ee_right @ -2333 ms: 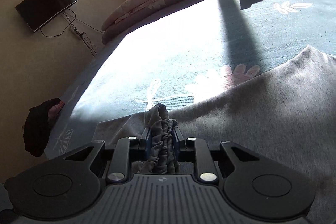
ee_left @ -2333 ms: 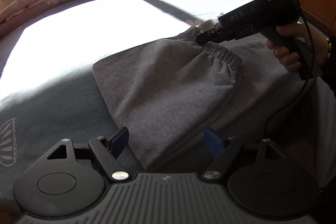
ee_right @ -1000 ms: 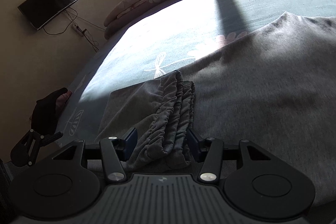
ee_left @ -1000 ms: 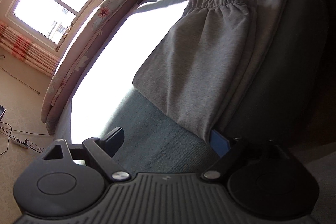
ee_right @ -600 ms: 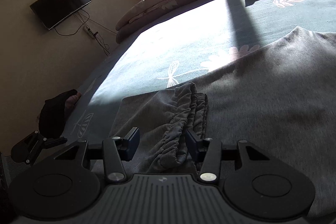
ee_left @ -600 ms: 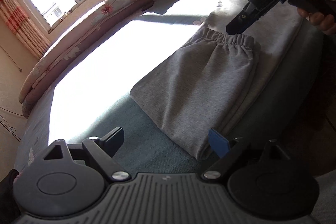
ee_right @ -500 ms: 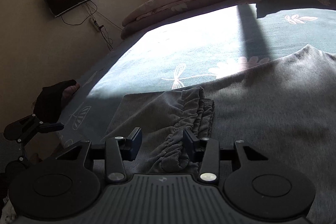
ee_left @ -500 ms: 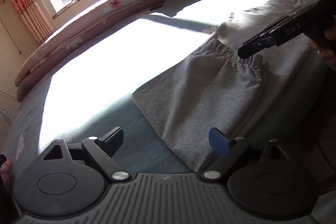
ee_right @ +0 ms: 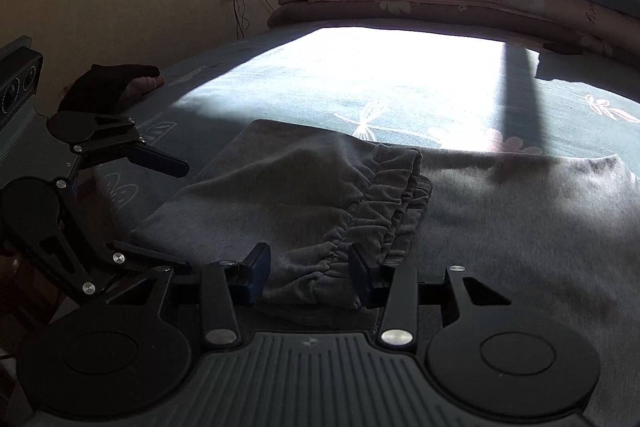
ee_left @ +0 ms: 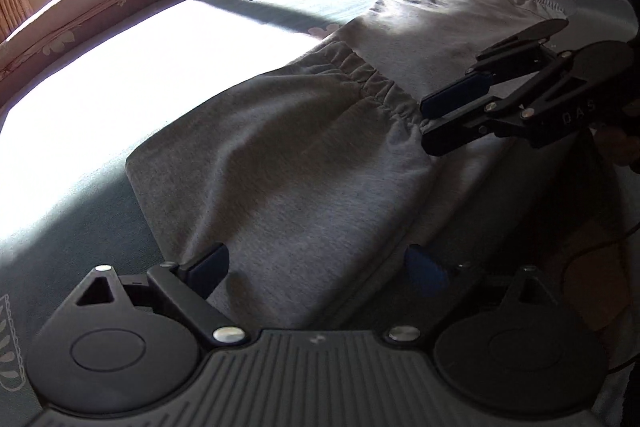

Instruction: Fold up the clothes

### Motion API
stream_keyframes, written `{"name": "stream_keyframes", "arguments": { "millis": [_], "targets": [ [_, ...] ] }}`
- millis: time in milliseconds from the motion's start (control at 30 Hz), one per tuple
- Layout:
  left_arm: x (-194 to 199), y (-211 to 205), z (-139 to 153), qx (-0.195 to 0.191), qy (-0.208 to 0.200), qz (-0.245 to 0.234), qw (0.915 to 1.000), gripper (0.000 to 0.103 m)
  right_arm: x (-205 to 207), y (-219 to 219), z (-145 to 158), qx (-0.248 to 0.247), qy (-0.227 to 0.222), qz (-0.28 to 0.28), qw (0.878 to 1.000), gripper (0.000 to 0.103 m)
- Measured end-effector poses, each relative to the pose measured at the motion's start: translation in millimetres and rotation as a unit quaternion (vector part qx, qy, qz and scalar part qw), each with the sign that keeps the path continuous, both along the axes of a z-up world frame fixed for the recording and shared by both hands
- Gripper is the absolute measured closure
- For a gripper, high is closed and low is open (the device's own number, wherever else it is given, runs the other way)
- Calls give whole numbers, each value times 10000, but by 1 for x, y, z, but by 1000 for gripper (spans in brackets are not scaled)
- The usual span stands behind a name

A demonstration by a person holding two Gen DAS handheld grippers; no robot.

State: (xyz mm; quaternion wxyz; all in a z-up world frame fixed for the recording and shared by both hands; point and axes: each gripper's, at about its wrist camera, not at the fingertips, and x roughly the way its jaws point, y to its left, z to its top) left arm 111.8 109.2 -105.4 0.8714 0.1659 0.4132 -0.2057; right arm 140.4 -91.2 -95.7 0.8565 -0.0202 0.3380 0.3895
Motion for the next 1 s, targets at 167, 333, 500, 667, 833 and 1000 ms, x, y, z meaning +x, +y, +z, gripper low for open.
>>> {"name": "stream_keyframes", "arguments": {
  "millis": [167,333,500,667,833,1000],
  "targets": [
    [-15,-4,1,260,-70,-272,9993,8,-2,-18,8,238,306,-50,9992,54],
    [6,0,43,34,-692,-338,9970,7,12,-24,21,596,172,-316,9976,54],
    [76,16,54,-1045,-168,240,9941,2,17,-21,9,619,352,-327,9969,54],
    [132,16,16,-2378,905,740,9643,2,13,-22,-7,523,446,-186,9975,54],
    [132,-8,9,-2079,959,573,9717,1,12,-37,-15,662,468,-140,9966,43],
    [128,-12,30,-2204,920,481,9699,1,10,-58,-23,1068,323,-305,9933,42]
  ]
}}
